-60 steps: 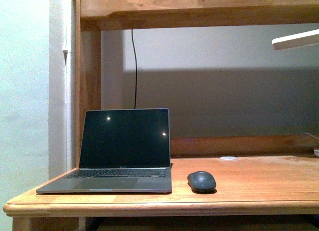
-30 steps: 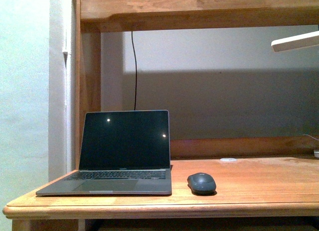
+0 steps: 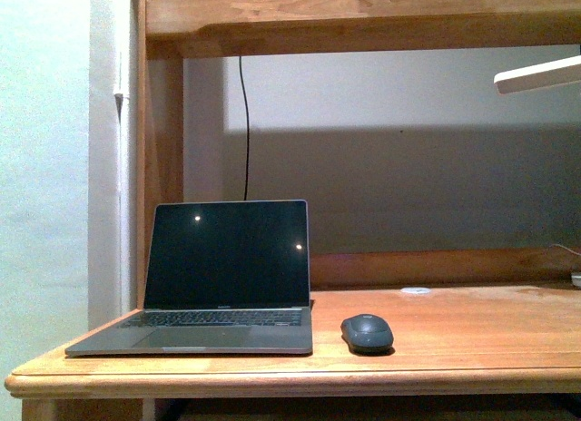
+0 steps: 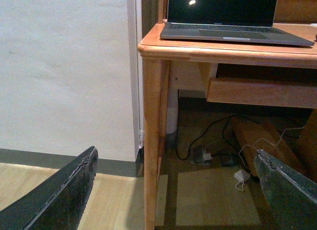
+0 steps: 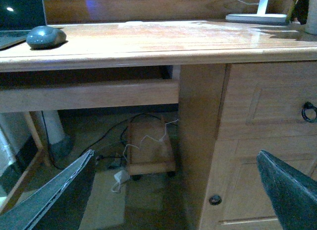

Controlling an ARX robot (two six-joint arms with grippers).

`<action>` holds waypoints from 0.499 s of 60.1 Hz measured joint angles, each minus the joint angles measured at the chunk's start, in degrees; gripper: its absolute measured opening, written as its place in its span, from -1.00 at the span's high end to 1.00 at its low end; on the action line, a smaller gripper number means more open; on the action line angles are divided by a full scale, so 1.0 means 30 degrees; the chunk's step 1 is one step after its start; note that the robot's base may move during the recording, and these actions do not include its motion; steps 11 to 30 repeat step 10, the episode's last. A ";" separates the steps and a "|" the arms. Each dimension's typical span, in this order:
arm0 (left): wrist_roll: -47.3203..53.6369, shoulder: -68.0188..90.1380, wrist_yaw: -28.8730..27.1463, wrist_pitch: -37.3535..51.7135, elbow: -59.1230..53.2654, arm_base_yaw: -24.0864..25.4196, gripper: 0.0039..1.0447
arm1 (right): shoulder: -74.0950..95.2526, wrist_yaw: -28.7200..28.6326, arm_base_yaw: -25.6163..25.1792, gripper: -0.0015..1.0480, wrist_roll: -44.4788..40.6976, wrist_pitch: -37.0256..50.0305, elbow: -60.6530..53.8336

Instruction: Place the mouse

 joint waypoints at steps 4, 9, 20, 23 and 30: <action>0.0000 0.0000 0.0000 0.0000 0.0000 0.0000 -0.86 | 0.0000 0.0000 0.0000 -0.86 0.0000 0.0000 0.0000; 0.0000 0.0000 0.0000 0.0000 0.0000 -0.0007 -0.86 | 0.0000 0.0000 0.0000 -0.86 -0.0007 0.0000 0.0000; 0.0000 0.0000 0.0000 0.0007 0.0000 0.0000 -0.86 | 0.0000 0.0000 0.0000 -0.86 0.0000 0.0000 0.0000; 0.0000 0.0000 0.0000 0.0007 0.0000 0.0000 -0.86 | 0.0000 0.0000 0.0000 -0.86 0.0000 0.0000 0.0000; 0.0000 0.0000 0.0000 0.0007 0.0000 0.0000 -0.86 | 0.0000 0.0000 0.0000 -0.86 0.0000 0.0000 0.0000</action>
